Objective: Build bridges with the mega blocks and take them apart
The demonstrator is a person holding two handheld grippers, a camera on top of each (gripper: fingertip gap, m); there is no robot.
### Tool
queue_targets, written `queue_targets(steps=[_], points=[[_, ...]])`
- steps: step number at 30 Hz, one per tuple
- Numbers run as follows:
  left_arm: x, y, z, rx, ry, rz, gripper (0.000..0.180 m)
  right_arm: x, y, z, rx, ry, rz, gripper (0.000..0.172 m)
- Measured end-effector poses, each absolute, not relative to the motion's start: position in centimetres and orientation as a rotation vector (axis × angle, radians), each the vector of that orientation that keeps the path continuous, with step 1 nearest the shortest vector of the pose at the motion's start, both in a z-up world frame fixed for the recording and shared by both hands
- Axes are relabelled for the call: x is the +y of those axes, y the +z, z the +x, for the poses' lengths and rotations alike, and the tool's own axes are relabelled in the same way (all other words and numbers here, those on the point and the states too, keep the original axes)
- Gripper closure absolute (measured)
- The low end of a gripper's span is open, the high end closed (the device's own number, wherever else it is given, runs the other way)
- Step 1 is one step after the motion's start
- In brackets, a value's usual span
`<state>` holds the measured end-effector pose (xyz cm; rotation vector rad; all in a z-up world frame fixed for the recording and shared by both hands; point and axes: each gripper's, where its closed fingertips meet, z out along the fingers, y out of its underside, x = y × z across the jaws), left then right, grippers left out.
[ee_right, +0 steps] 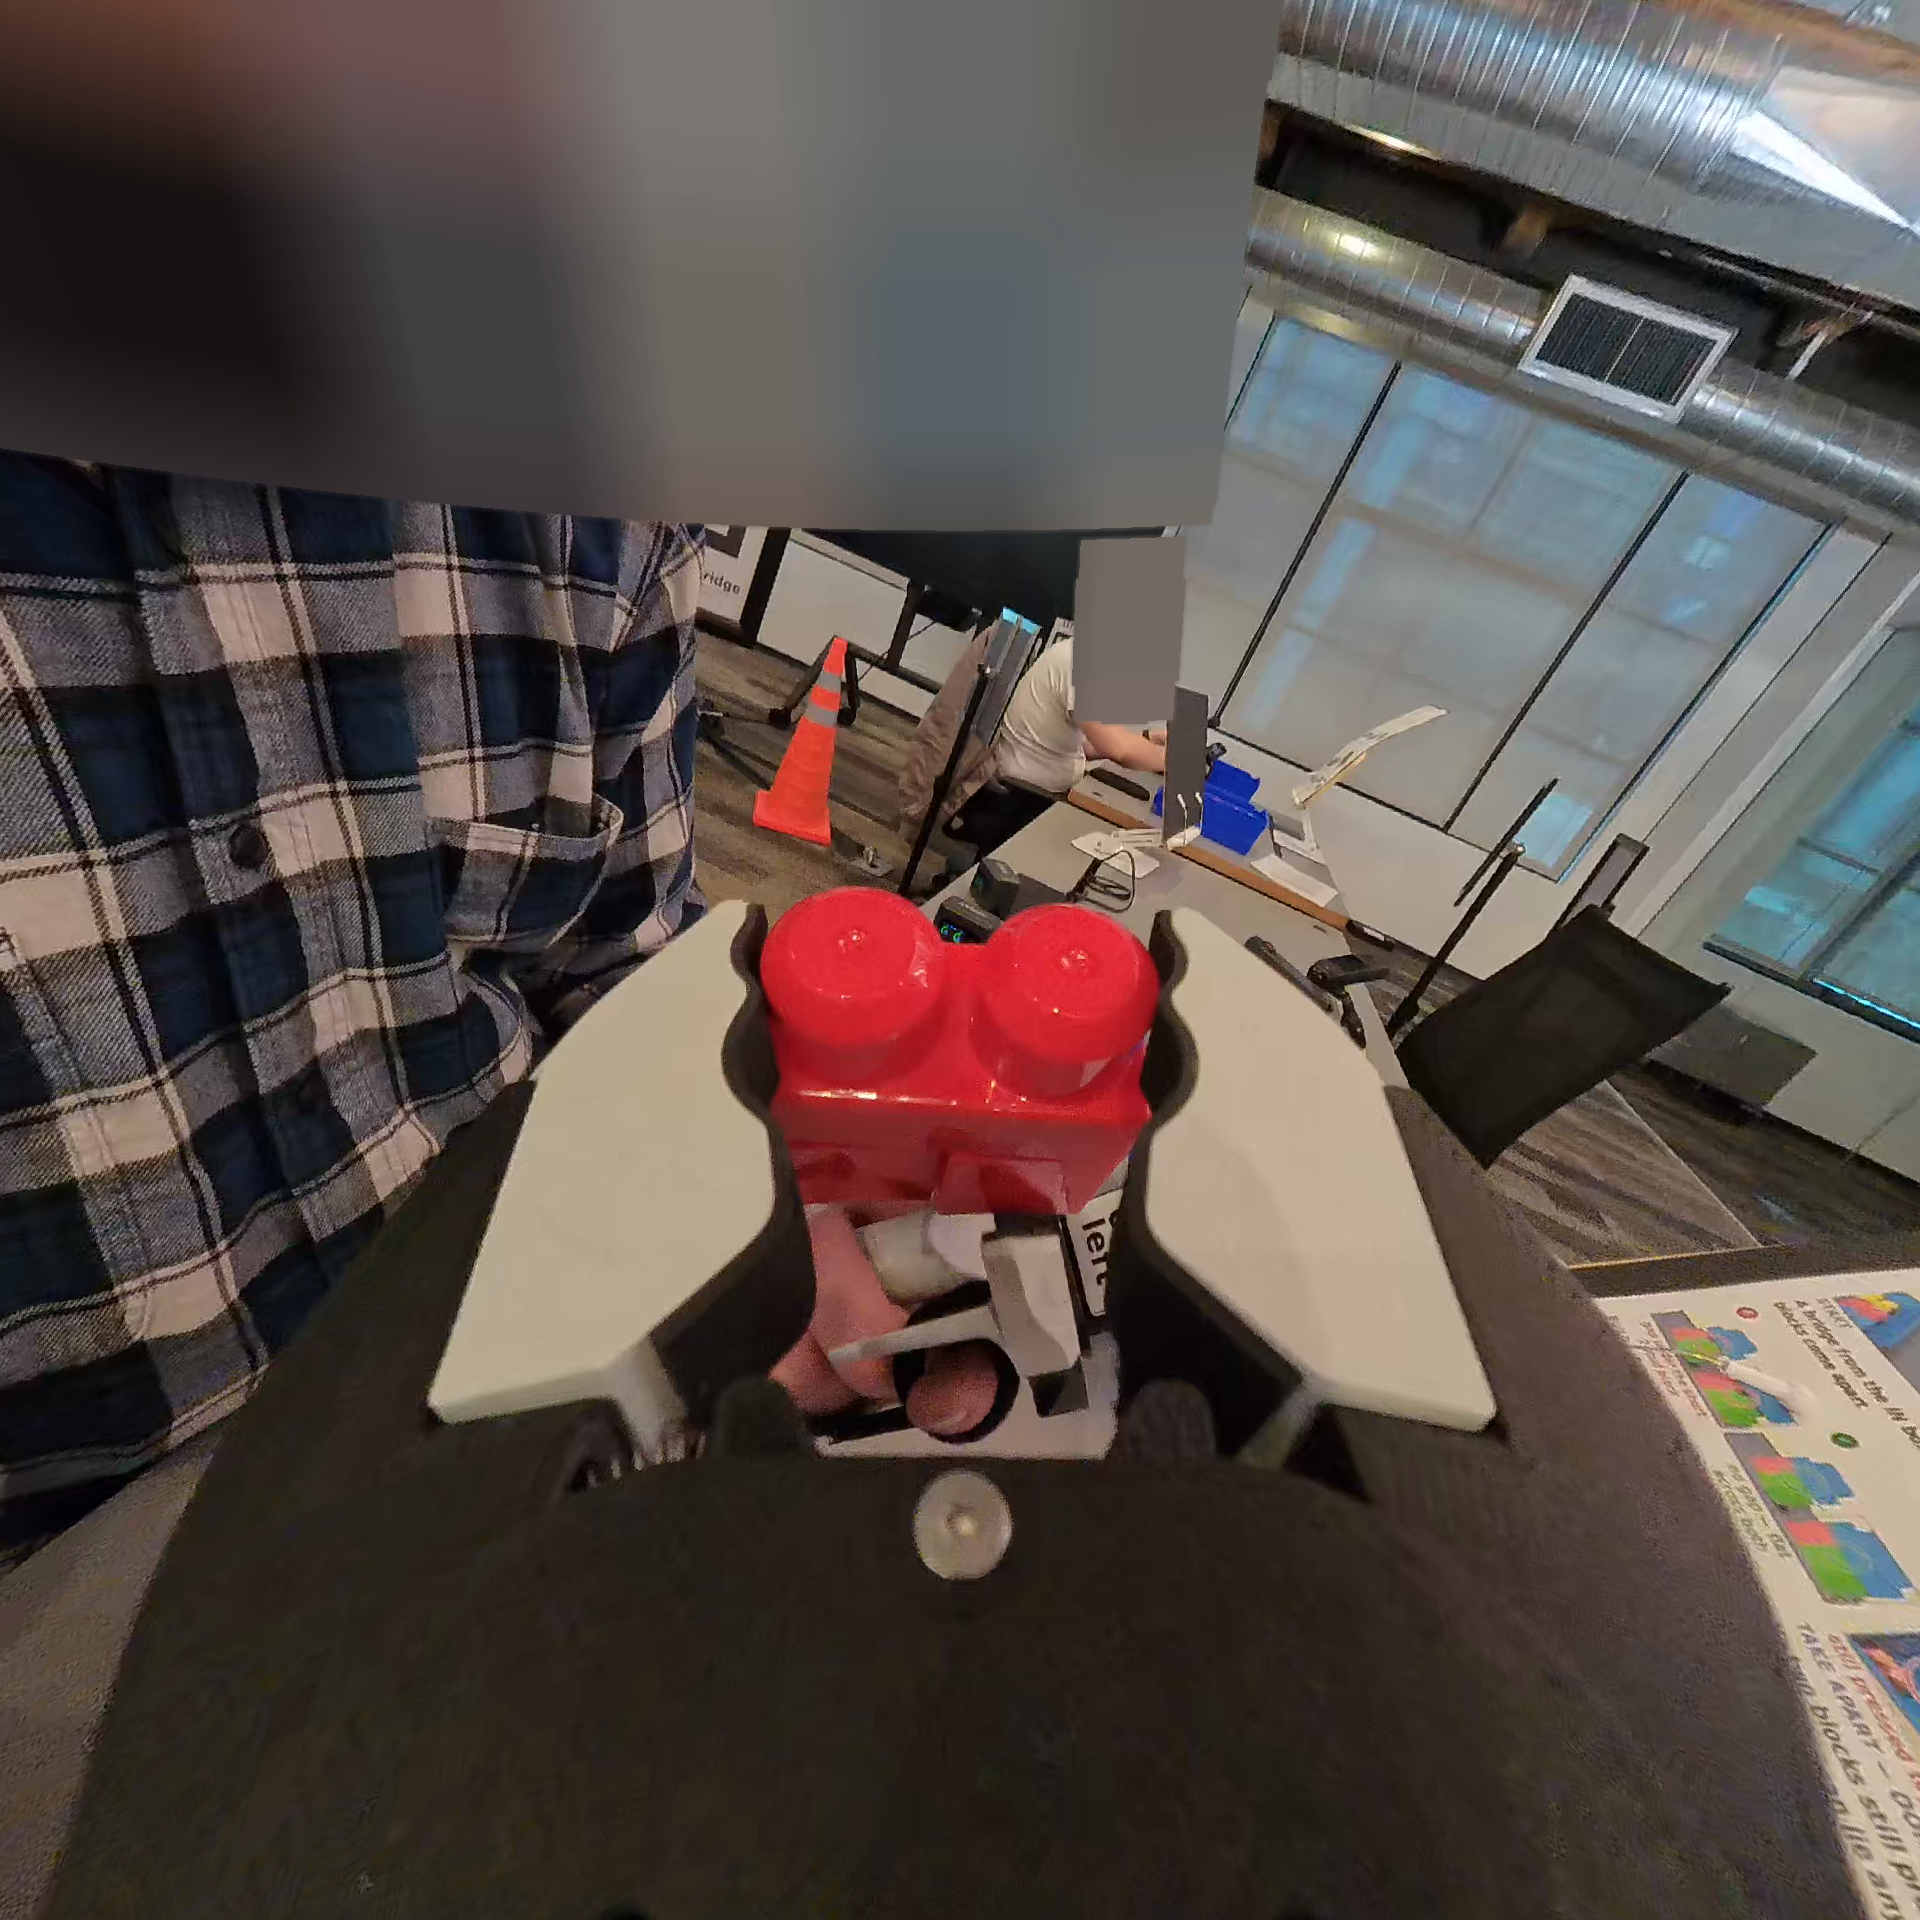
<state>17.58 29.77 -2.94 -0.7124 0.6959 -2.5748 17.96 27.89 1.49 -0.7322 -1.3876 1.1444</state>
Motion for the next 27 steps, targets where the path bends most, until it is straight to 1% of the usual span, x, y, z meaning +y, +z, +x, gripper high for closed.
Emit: queue_targets(steps=[5,6,7,8,9,10,16,17,18,20,23,27], points=[[28.9,-2.8,18.3,0.687,-2.556,-0.731,0.105,27.7,0.3,17.4,-1.404,1.114,-0.73,0.101],[28.6,-2.8,18.6,0.699,-2.556,-0.741,0.103,27.6,0.0,17.1,-1.409,1.109,-0.727,0.101],[28.5,-2.8,18.9,0.692,-2.557,-0.745,0.106,27.5,-0.1,16.9,-1.412,1.109,-0.725,0.101],[28.4,-2.7,18.9,0.682,-2.572,-0.725,0.119,27.5,-0.3,16.8,-1.415,1.107,-0.724,0.101],[28.3,-2.6,18.6,0.676,-2.59,-0.684,0.135,27.5,-0.4,16.8,-1.417,1.107,-0.723,0.101],[28.3,-2.5,18.5,0.664,-2.601,-0.672,0.14,27.5,-0.4,16.9,-1.415,1.108,-0.719,0.101],[28.1,-2.7,18.5,0.682,-2.577,-0.683,0.142,27.3,-0.9,16.7,-1.439,1.077,-0.751,0.101],[28.4,-2.8,18.5,0.675,-2.543,-0.701,0.143,27.6,-0.8,16.7,-1.43,1.049,-0.779,0.089],[28.6,-3.0,18.6,0.671,-2.503,-0.725,0.143,27.6,-0.6,16.9,-1.43,1.032,-0.784,0.089],[28.8,-2.9,18.2,0.668,-2.514,-0.73,0.143,27.4,-0.4,17.4,-1.443,0.981,-0.783,0.099],[28.8,-3.5,18.5,0.729,-2.45,-0.82,0.143,27.7,-1.4,17.6,-1.527,0.856,-0.863,0.109],[28.8,-4.1,18.6,0.779,-2.39,-0.904,0.143,27.8,-2.5,18.0,-1.637,0.726,-0.944,0.11]])
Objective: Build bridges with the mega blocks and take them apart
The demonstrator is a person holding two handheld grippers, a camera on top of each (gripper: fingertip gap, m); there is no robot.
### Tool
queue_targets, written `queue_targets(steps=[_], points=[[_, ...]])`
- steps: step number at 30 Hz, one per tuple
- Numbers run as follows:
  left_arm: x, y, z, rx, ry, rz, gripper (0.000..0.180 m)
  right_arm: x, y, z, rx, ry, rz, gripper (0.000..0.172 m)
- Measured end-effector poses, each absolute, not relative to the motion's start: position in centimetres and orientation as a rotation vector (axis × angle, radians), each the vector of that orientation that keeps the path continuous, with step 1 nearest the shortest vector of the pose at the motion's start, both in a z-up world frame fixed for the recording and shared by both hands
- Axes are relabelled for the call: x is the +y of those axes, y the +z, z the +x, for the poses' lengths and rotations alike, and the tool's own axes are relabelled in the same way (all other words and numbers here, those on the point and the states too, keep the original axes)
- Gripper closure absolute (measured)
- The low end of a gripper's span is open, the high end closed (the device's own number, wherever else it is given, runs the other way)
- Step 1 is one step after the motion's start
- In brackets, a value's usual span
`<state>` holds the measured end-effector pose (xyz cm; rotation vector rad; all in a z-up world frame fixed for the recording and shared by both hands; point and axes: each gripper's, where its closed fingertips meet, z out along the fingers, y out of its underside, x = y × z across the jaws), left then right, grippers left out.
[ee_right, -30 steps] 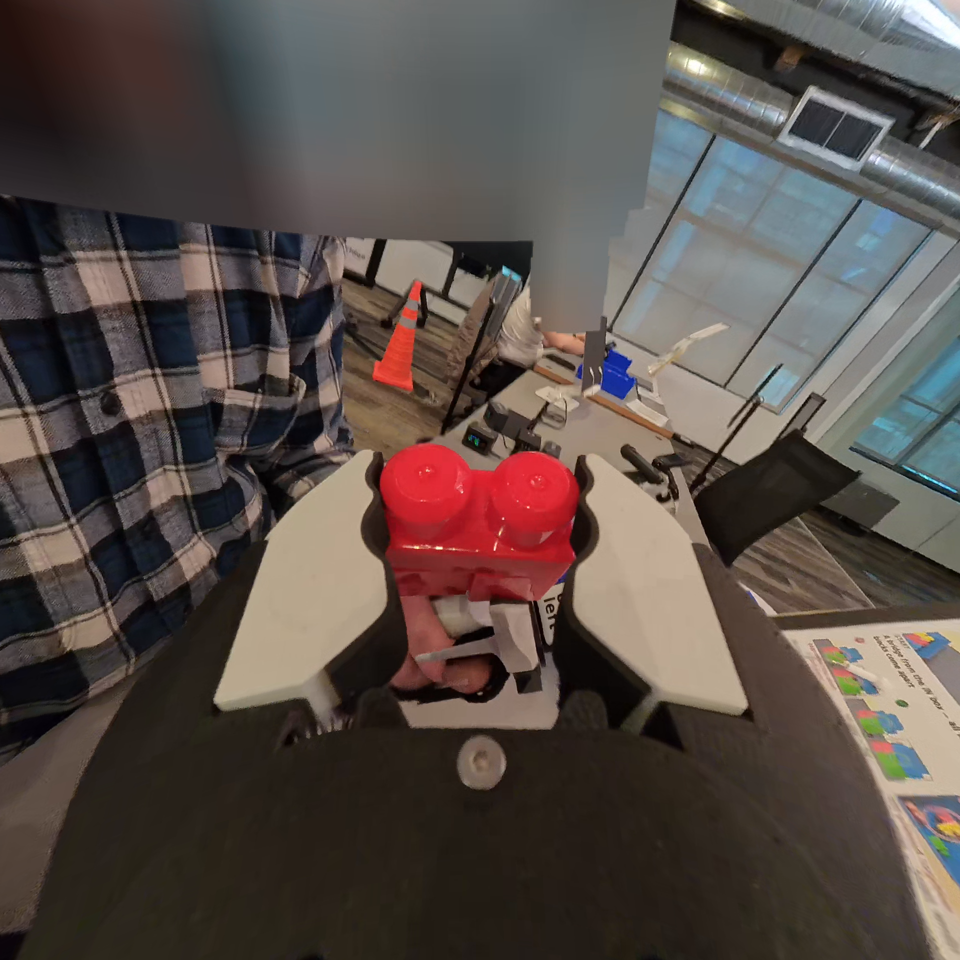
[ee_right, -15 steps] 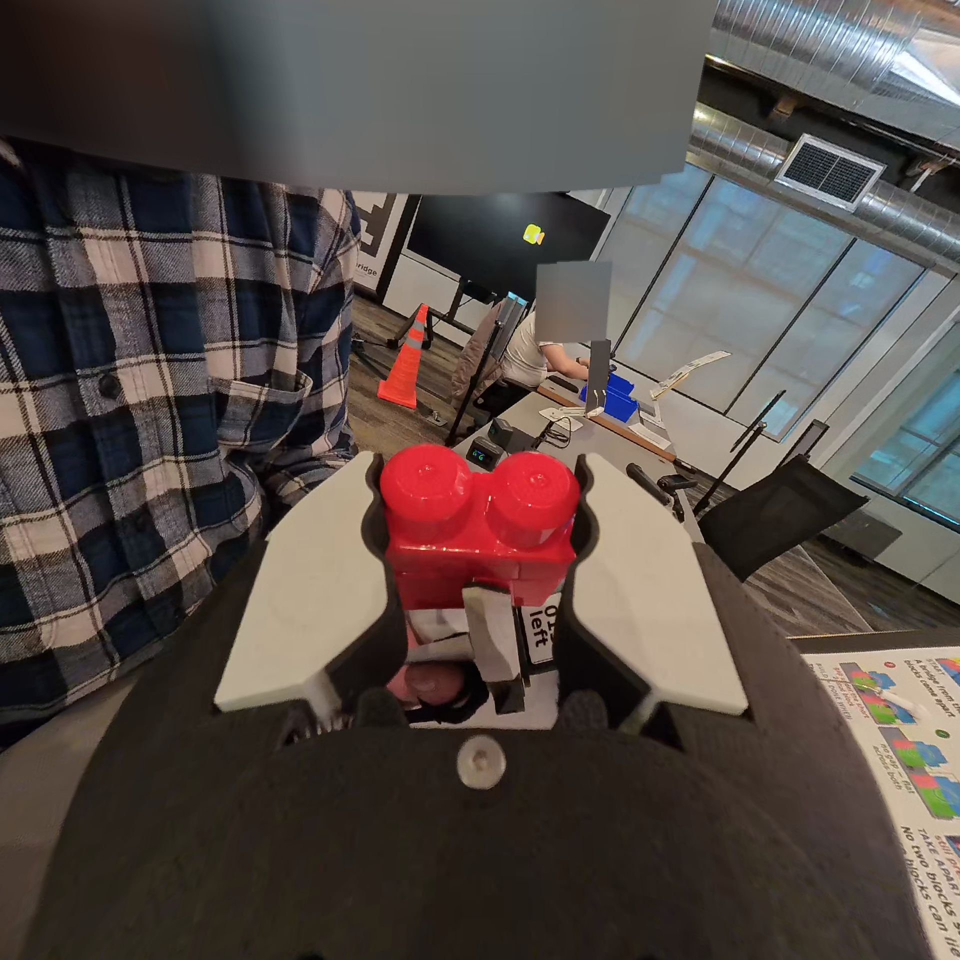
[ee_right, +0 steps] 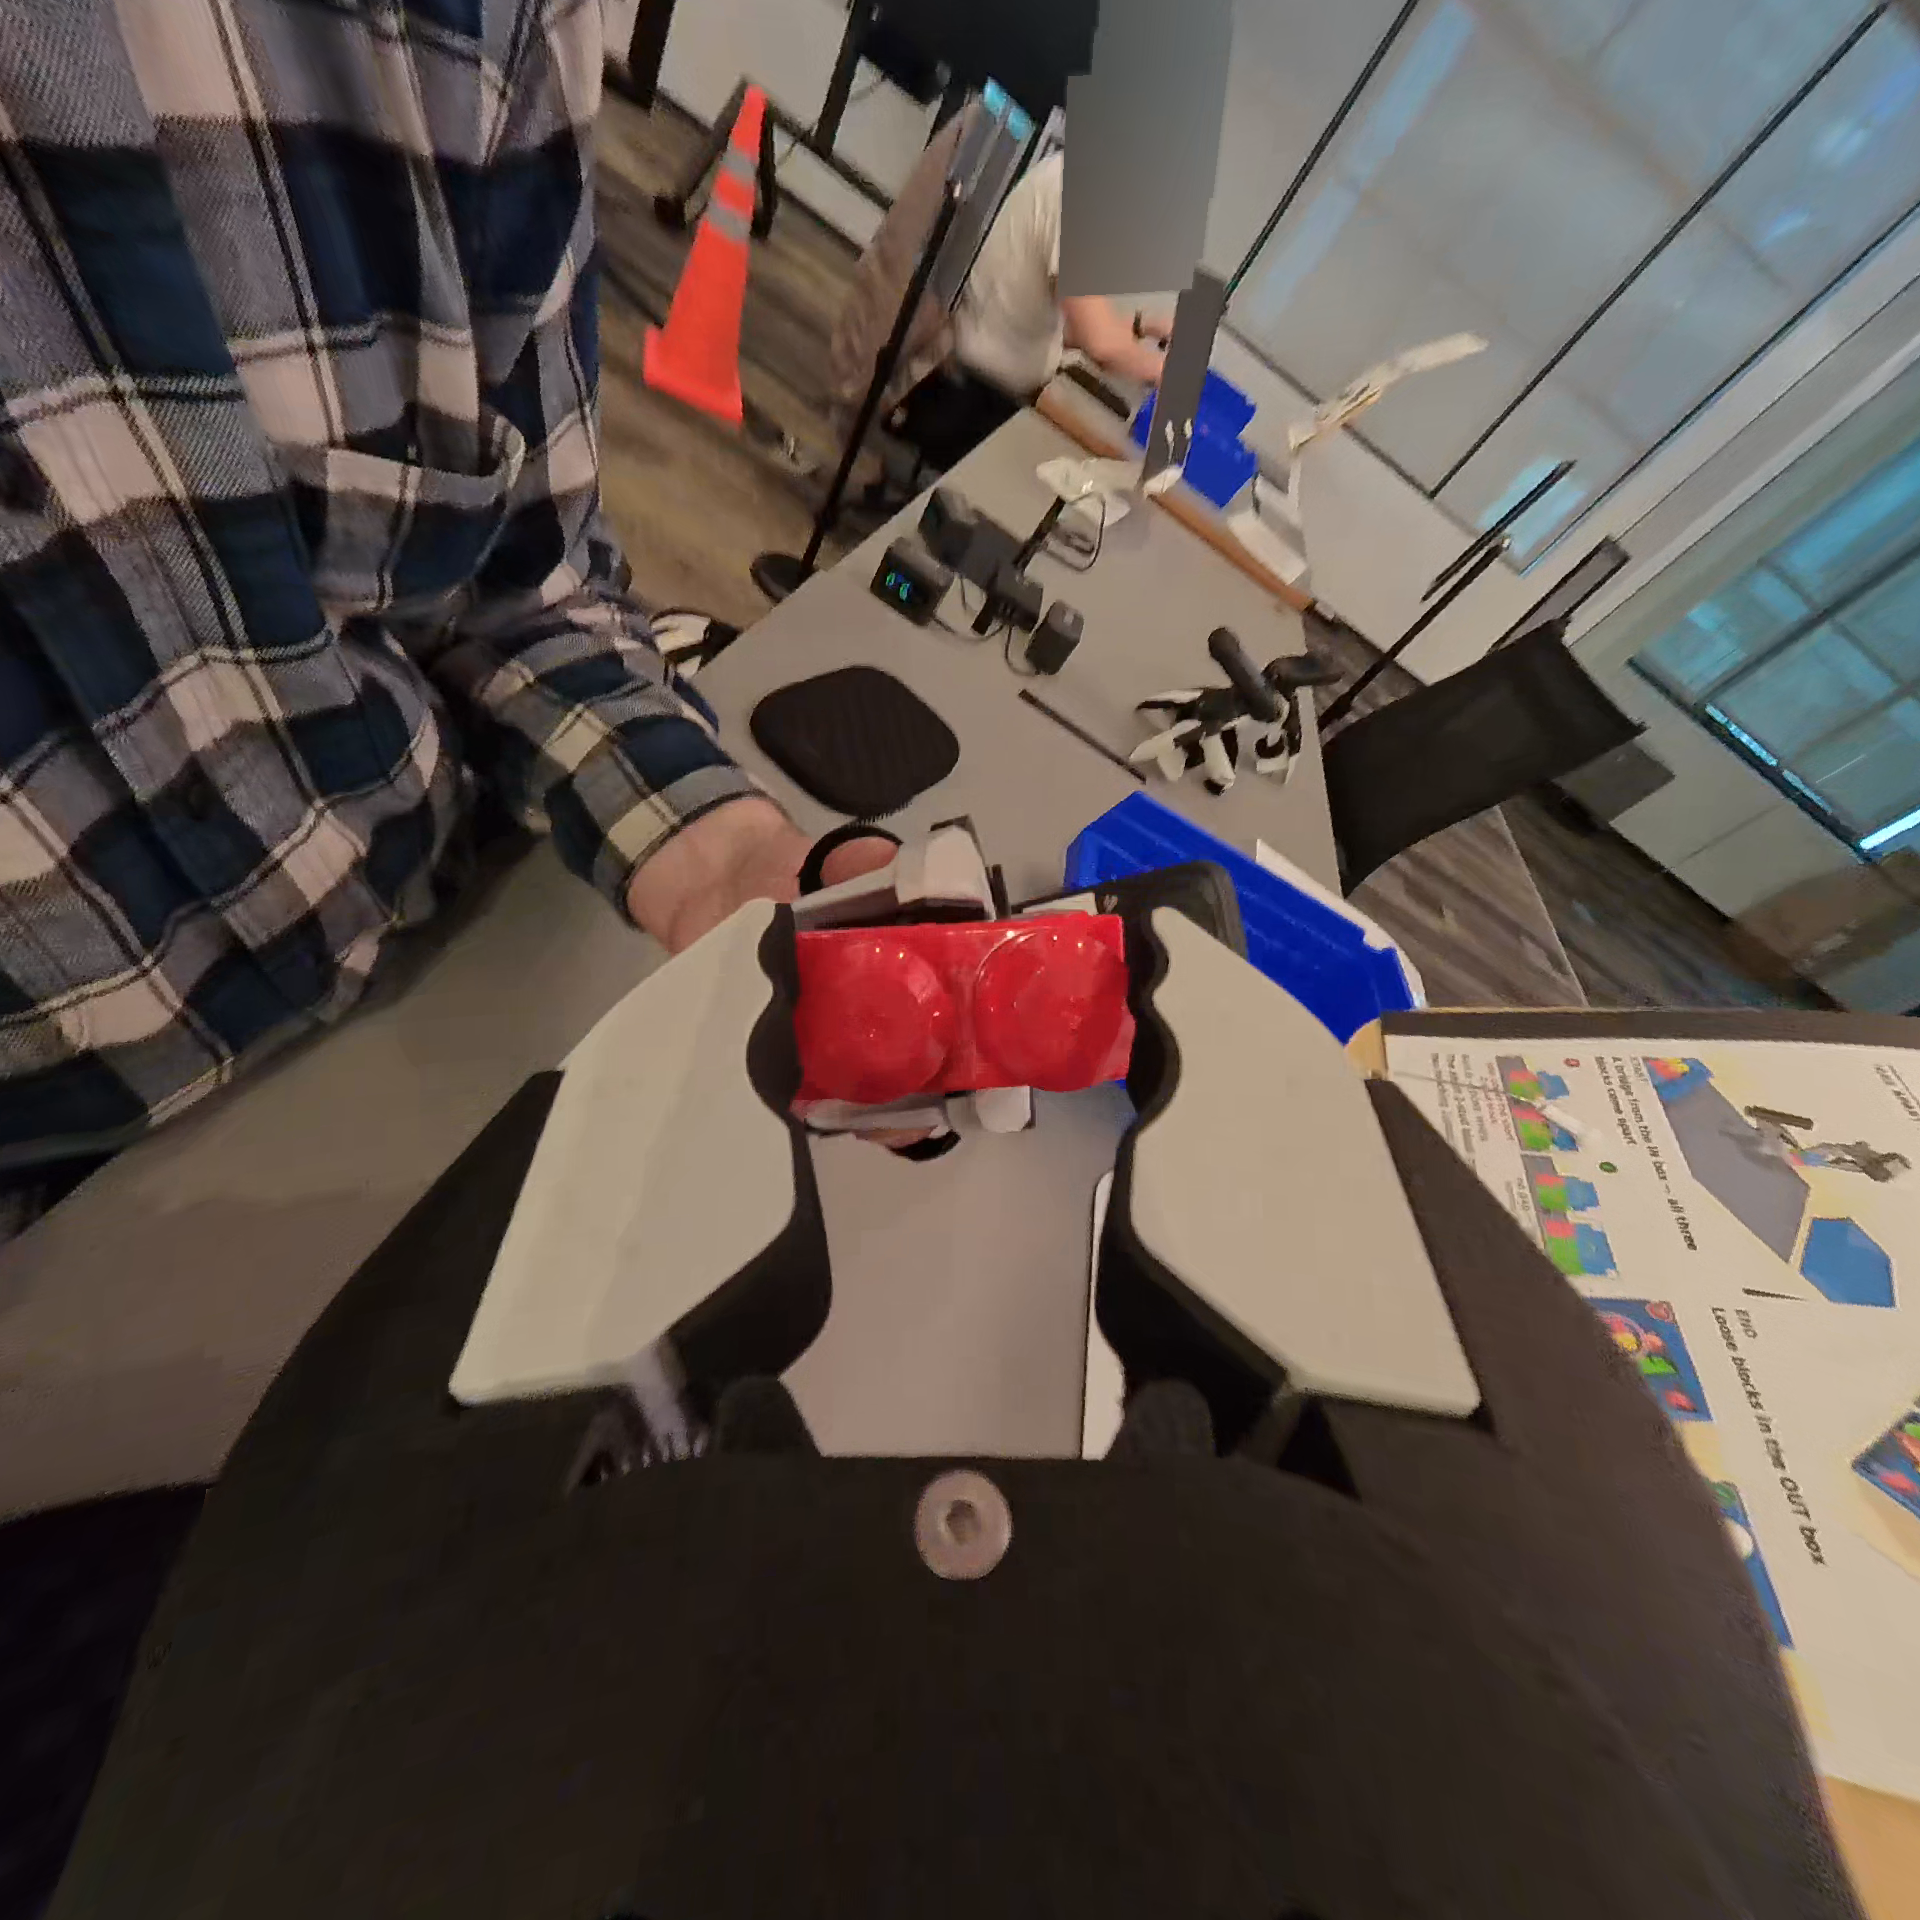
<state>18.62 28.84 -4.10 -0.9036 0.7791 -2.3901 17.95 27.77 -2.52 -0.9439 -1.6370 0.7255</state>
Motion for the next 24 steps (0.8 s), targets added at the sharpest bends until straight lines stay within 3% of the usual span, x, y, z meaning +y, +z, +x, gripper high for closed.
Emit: queue_targets(steps=[8,12,19,22,24], points=[[28.3,-4.8,18.7,0.794,-2.443,-0.961,0.143,27.2,-3.5,18.2,-1.759,0.658,-0.957,0.118],[28.9,-4.5,18.7,0.748,-2.448,-0.959,0.143,26.3,-4.2,17.3,-1.787,0.699,-0.941,0.172],[30.2,-4.6,18.9,0.769,-2.228,-0.98,0.143,27.1,-4.4,17.1,-1.736,0.674,-1.096,0.145],[31.3,-5.2,18.5,0.763,-2.139,-1.015,0.143,26.7,-2.9,17.8,-1.572,0.776,-1.128,0.112],[31.8,-5.4,18.0,0.744,-2.135,-1.021,0.143,27.1,-2.3,18.6,-1.502,0.681,-1.132,0.117]])
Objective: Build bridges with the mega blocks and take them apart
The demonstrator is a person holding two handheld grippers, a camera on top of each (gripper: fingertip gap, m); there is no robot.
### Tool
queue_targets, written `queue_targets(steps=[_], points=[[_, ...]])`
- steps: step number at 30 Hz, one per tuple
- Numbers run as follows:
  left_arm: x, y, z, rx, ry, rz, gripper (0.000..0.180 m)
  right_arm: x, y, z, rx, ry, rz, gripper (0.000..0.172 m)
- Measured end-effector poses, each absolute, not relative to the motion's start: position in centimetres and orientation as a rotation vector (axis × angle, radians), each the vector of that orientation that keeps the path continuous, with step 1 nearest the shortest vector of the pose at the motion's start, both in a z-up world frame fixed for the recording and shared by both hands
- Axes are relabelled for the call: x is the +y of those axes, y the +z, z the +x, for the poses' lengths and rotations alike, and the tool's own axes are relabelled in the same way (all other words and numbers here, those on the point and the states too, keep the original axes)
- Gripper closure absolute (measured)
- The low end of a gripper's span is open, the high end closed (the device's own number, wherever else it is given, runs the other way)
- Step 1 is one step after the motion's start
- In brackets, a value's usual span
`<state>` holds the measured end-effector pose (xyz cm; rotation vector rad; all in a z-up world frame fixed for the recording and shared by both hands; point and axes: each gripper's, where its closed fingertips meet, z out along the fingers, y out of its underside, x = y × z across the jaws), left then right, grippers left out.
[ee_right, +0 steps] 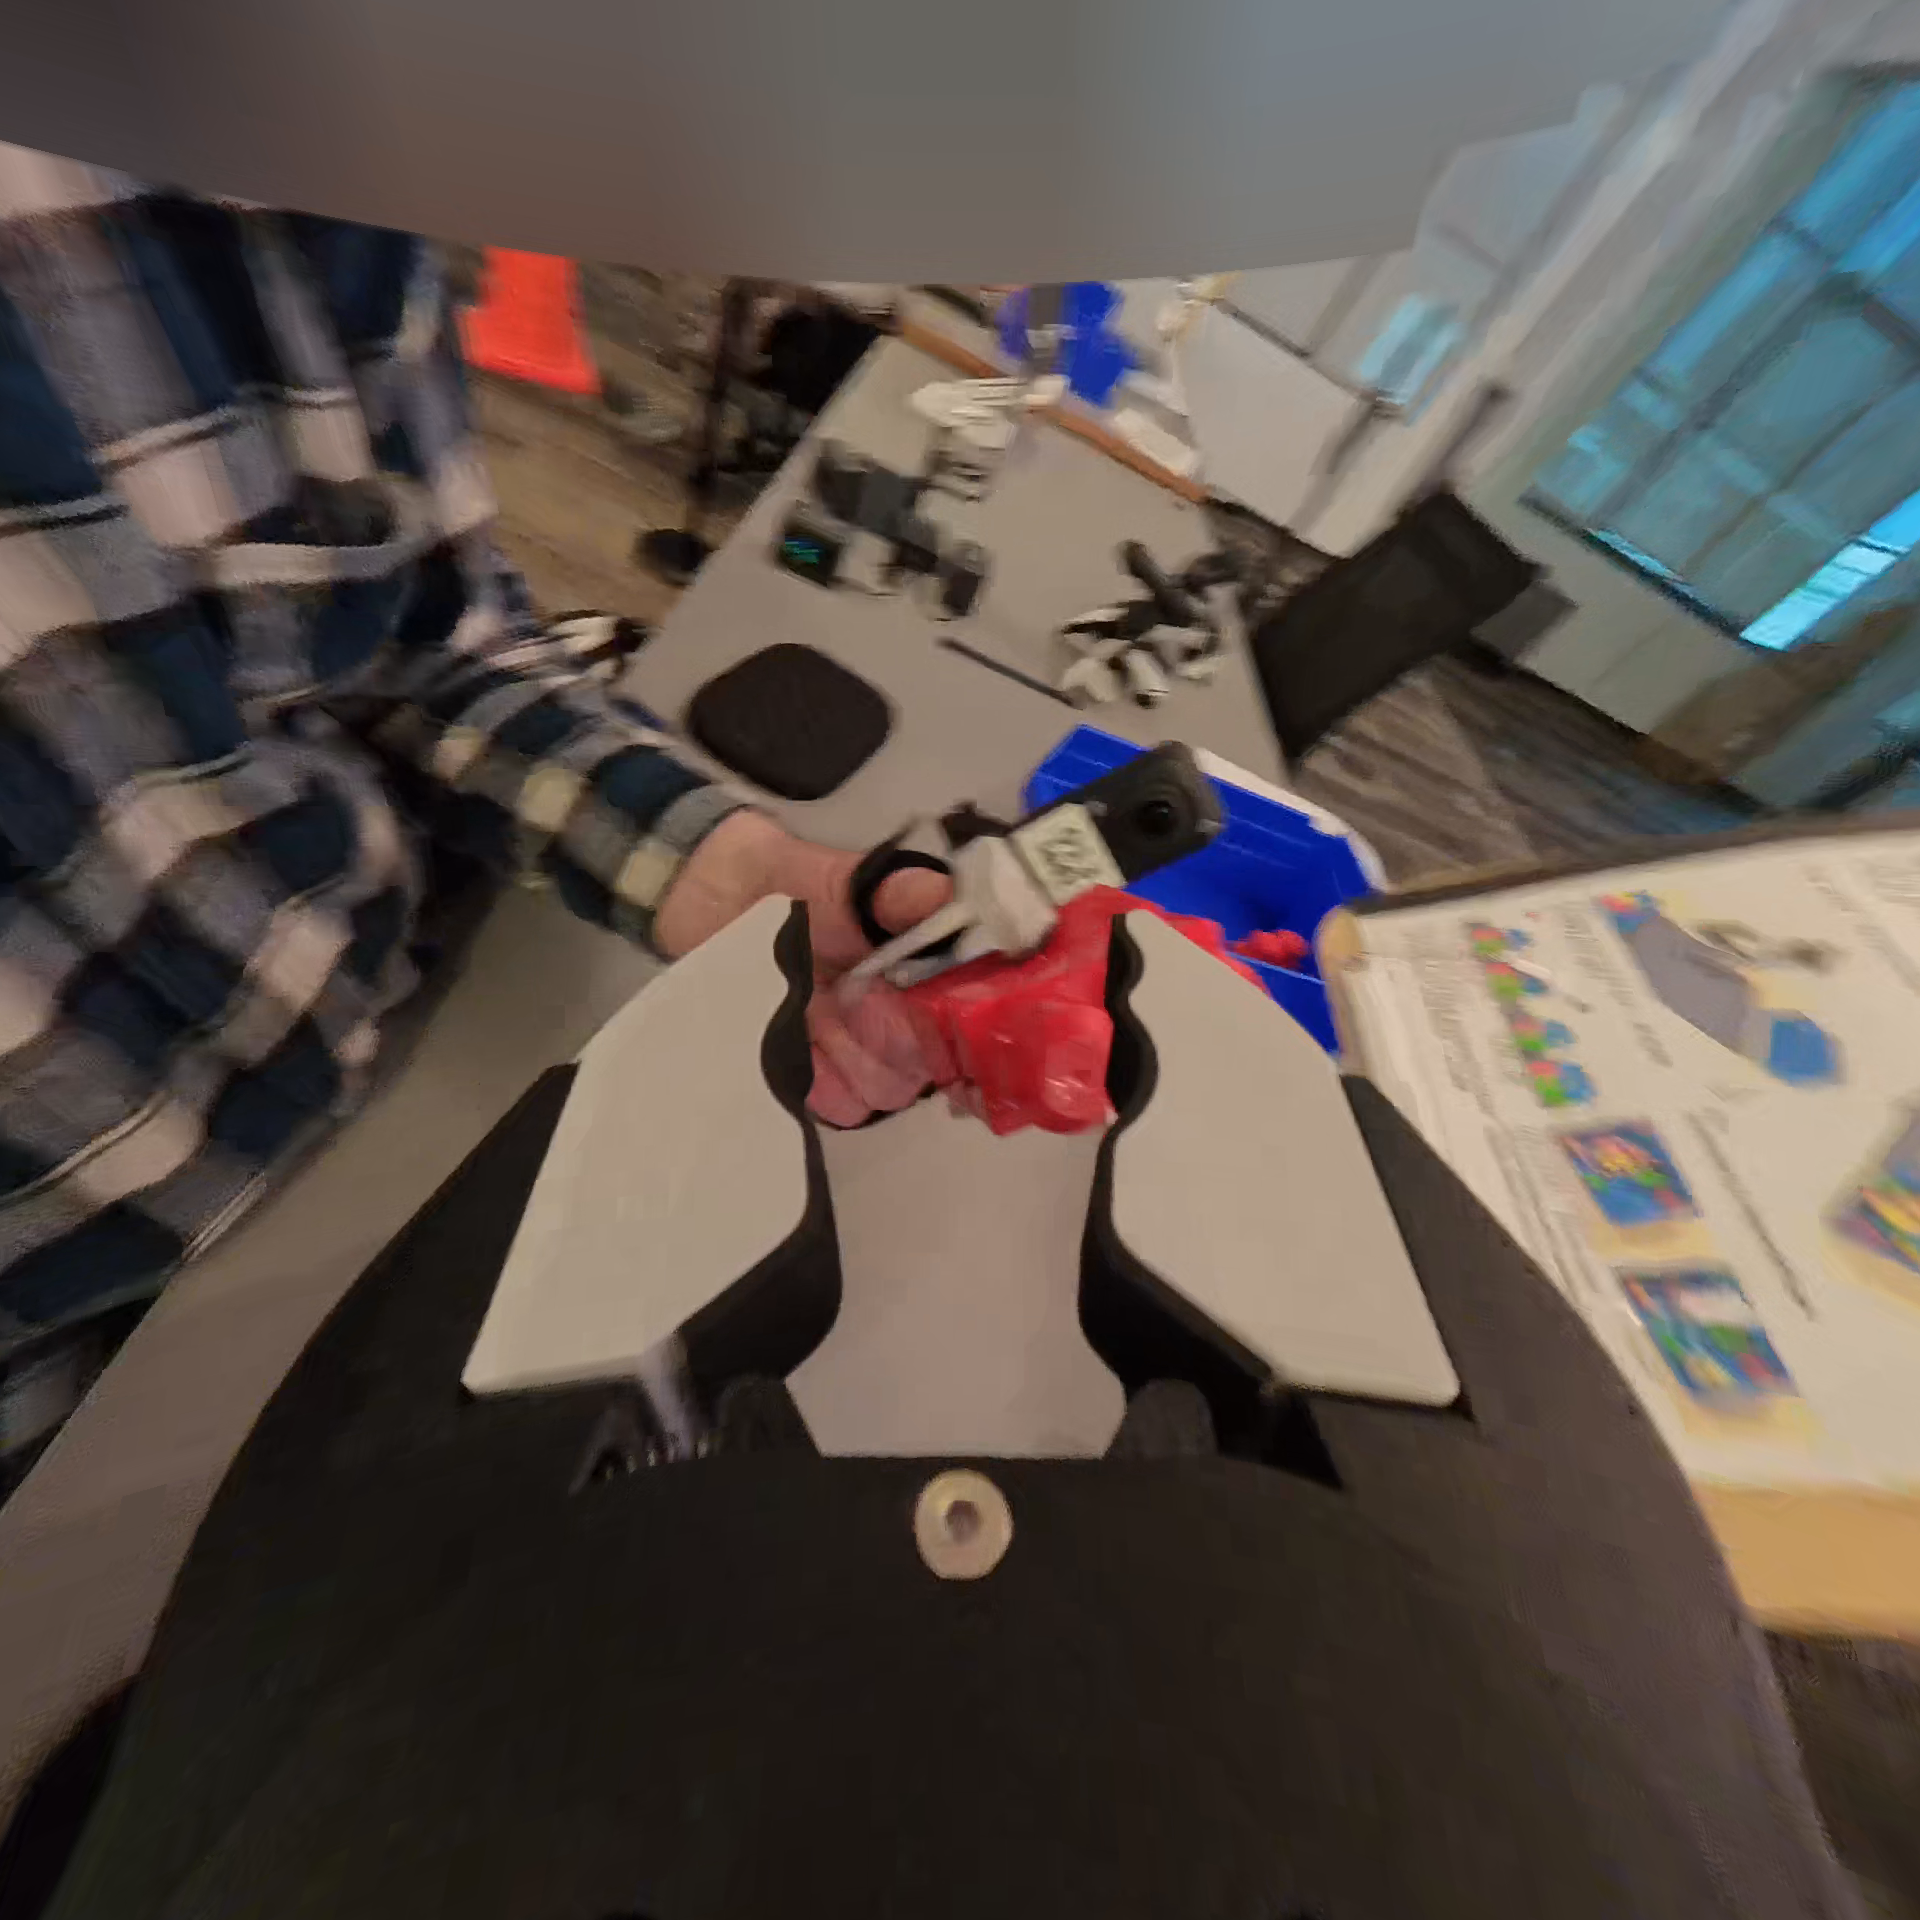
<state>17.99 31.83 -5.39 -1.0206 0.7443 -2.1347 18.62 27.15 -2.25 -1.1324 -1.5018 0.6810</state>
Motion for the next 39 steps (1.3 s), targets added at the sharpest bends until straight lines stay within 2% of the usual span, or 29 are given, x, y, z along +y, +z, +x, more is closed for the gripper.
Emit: queue_targets(steps=[5,7,9,10,13,15,16,28,39], points=[[31.5,-5.9,18.2,0.838,-2.008,-1.042,0.143,31.2,-3.6,19.8,-1.262,0.742,-1.484,0.122],[31.4,-5.9,18.3,0.867,-1.948,-1.055,0.143,31.5,-4.0,19.8,-1.212,0.795,-1.531,0.133],[31.5,-6.2,18.4,0.889,-1.886,-1.076,0.143,31.6,-4.6,19.7,-1.192,0.832,-1.575,0.134],[31.5,-6.2,18.4,0.902,-1.863,-1.078,0.143,31.6,-4.8,19.6,-1.177,0.871,-1.603,0.133],[31.8,-6.6,18.8,0.951,-1.683,-1.109,0.143,32.7,-6.0,19.7,-1.123,0.829,-1.69,0.115],[31.5,-6.8,19.1,1.0,-1.601,-1.11,0.143,32.0,-5.8,19.3,-1.123,0.925,-1.671,0.133],[31.4,-6.7,19.0,1.005,-1.591,-1.093,0.143,31.9,-5.8,19.2,-1.121,0.953,-1.672,0.134],[30.5,-6.3,18.9,1.014,-1.702,-1.106,0.144,31.1,-6.0,18.6,-1.21,0.997,-1.597,0.137],[31.0,-7.2,18.9,1.099,-1.645,-1.191,0.142,31.6,-6.5,18.7,-1.225,1.03,-1.605,0.138]])
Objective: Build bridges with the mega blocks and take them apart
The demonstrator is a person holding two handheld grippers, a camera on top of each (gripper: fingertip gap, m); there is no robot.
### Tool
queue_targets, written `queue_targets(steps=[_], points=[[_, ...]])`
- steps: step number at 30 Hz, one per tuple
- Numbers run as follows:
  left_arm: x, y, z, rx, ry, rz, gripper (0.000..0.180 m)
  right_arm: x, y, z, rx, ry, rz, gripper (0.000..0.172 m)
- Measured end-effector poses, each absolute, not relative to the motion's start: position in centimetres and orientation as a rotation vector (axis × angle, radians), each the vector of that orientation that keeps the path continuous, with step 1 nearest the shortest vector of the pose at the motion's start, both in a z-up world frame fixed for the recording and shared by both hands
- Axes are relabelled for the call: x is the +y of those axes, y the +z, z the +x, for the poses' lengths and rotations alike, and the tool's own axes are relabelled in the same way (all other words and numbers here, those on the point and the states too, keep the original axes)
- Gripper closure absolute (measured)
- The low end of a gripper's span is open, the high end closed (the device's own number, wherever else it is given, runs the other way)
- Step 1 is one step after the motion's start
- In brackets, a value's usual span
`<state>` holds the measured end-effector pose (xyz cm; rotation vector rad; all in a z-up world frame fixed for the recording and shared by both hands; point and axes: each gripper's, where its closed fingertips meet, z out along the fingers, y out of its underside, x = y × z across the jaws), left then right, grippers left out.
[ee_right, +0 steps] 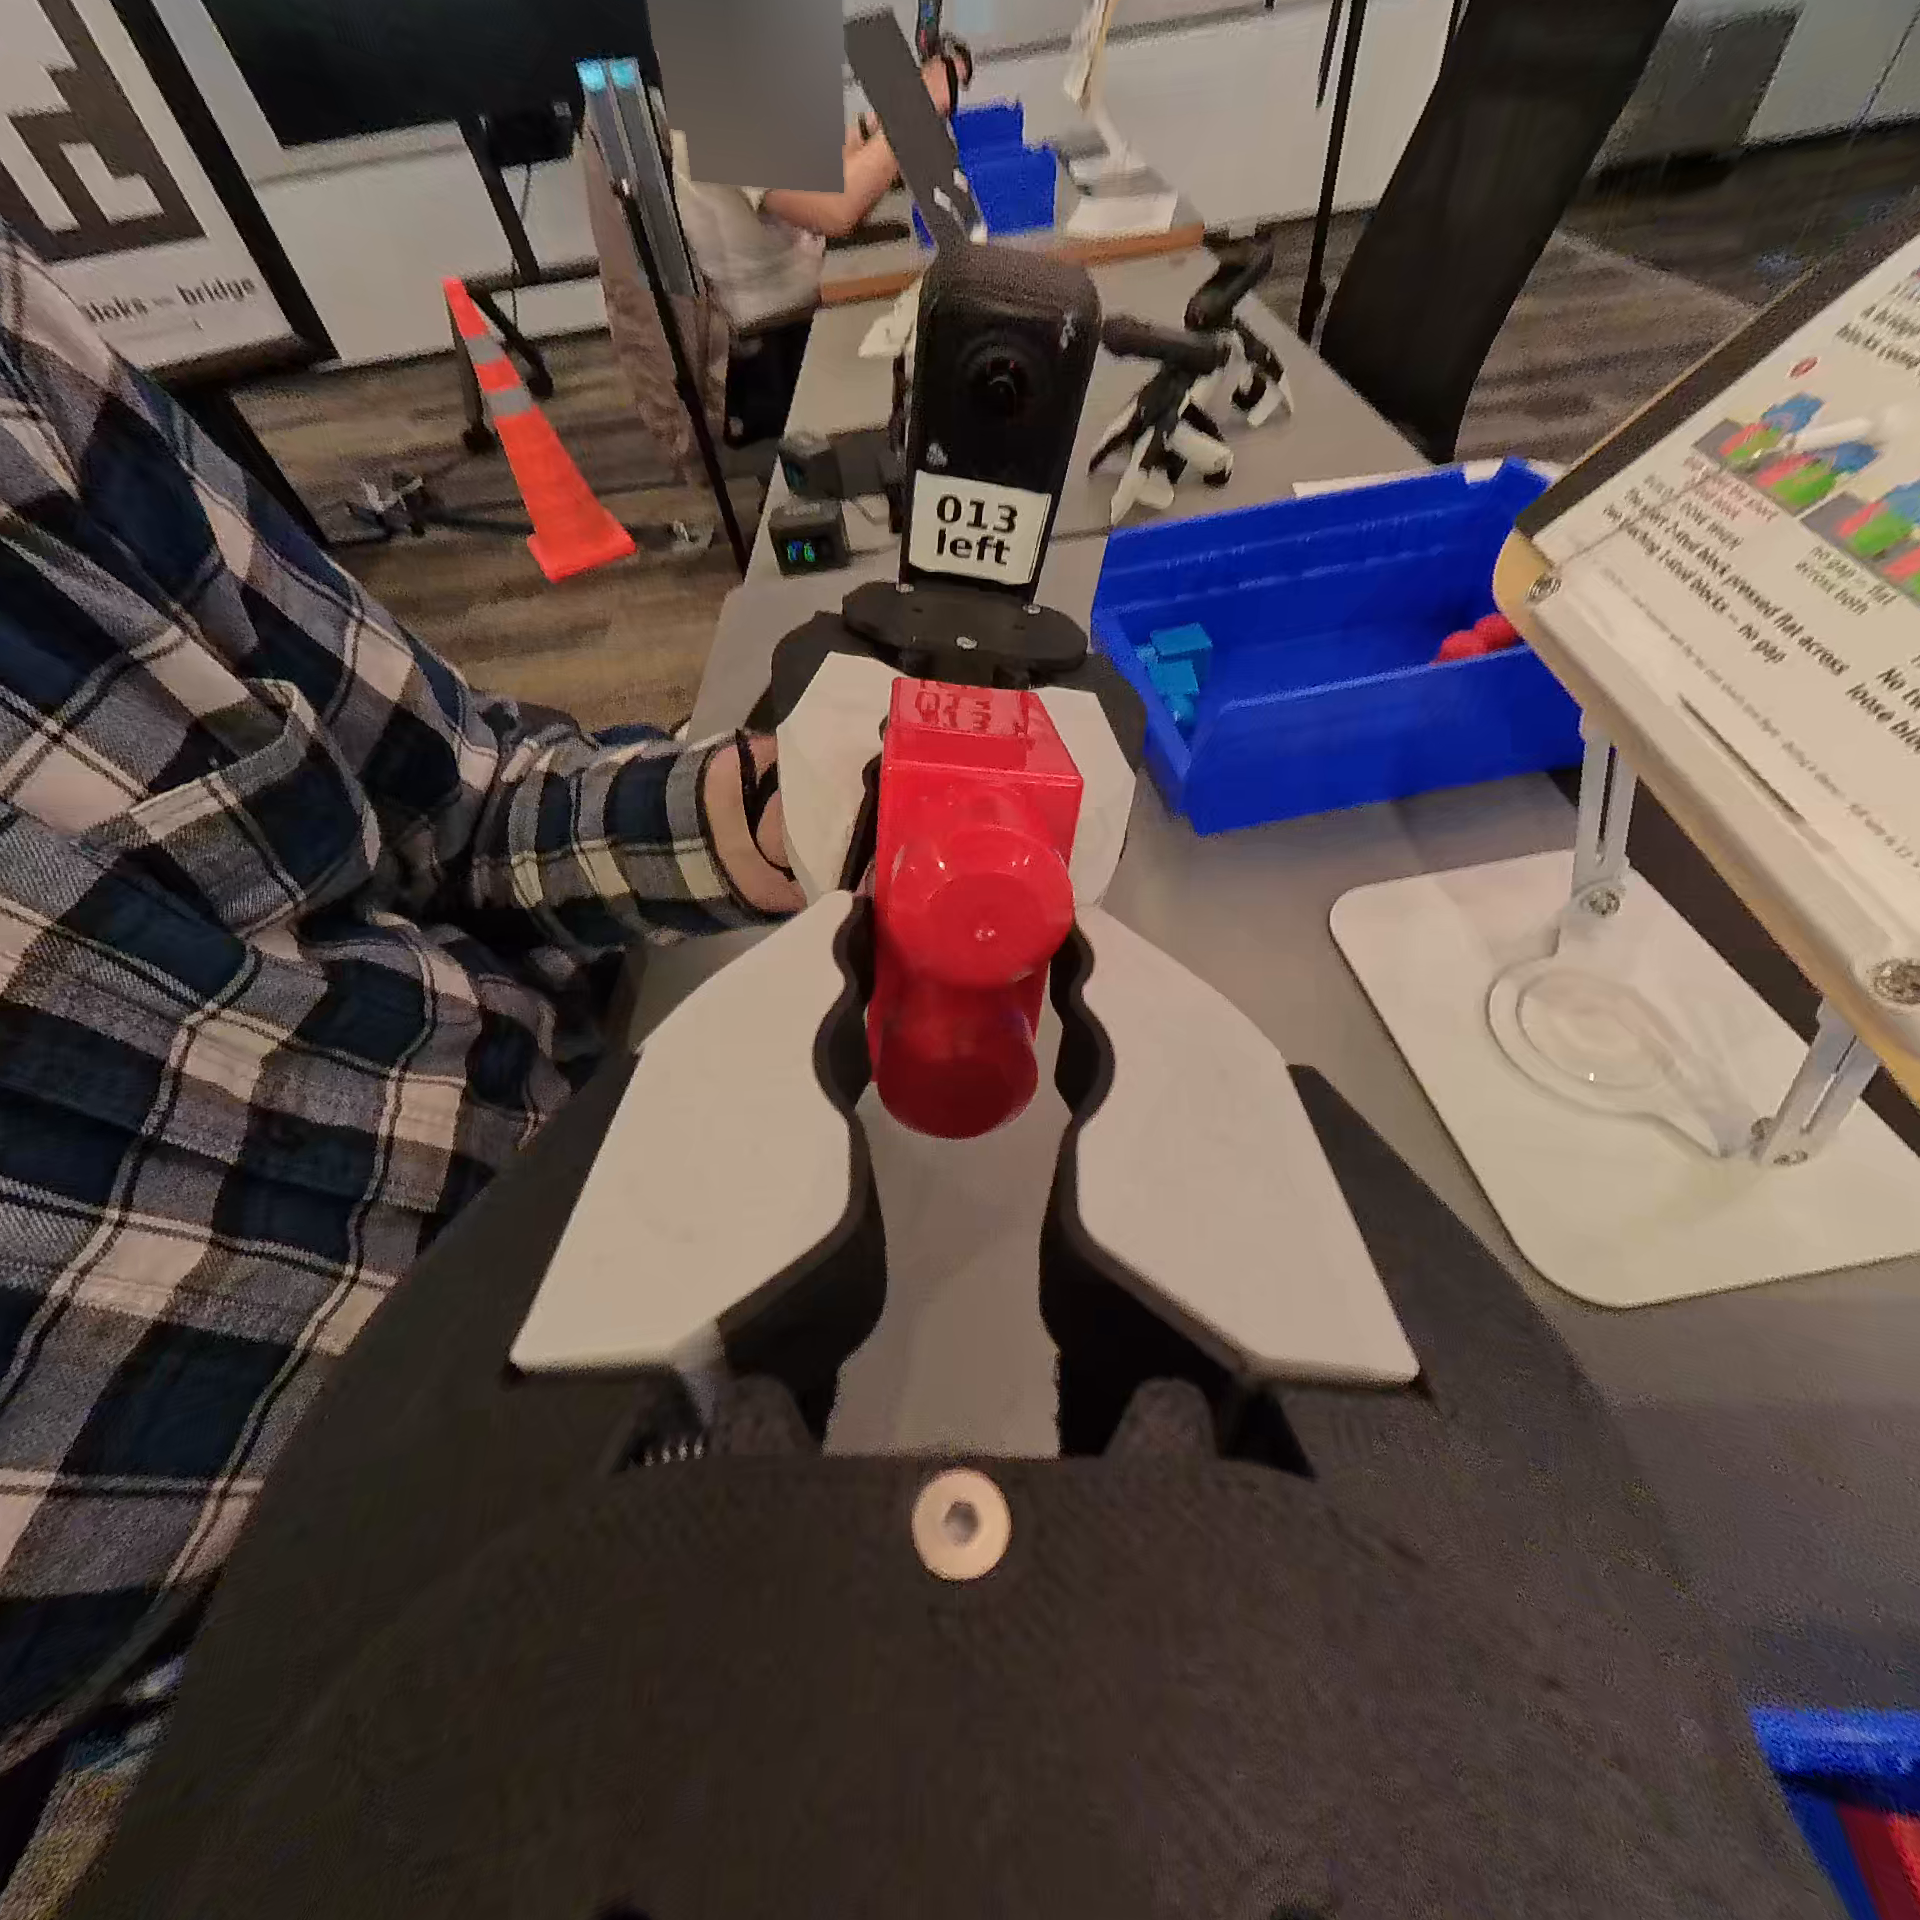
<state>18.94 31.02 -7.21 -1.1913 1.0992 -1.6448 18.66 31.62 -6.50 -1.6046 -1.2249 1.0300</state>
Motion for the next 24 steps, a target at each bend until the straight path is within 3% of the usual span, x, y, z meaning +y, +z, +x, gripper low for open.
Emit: queue_targets(steps=[3,7,21,24], points=[[31.2,-6.5,18.4,1.052,-1.691,-1.167,0.128,31.7,-6.5,18.7,-1.188,1.067,-1.578,0.138],[31.8,-5.9,17.4,0.997,-1.693,-1.128,0.145,31.8,-6.5,19.0,-1.165,1.085,-1.558,0.138],[32.7,-5.0,17.5,0.991,-1.588,-1.144,0.145,32.5,-7.1,18.7,-1.205,1.031,-1.589,0.138],[33.1,-4.5,16.8,0.988,-1.591,-1.144,0.136,32.5,-6.3,18.5,-1.143,1.103,-1.526,0.138]])
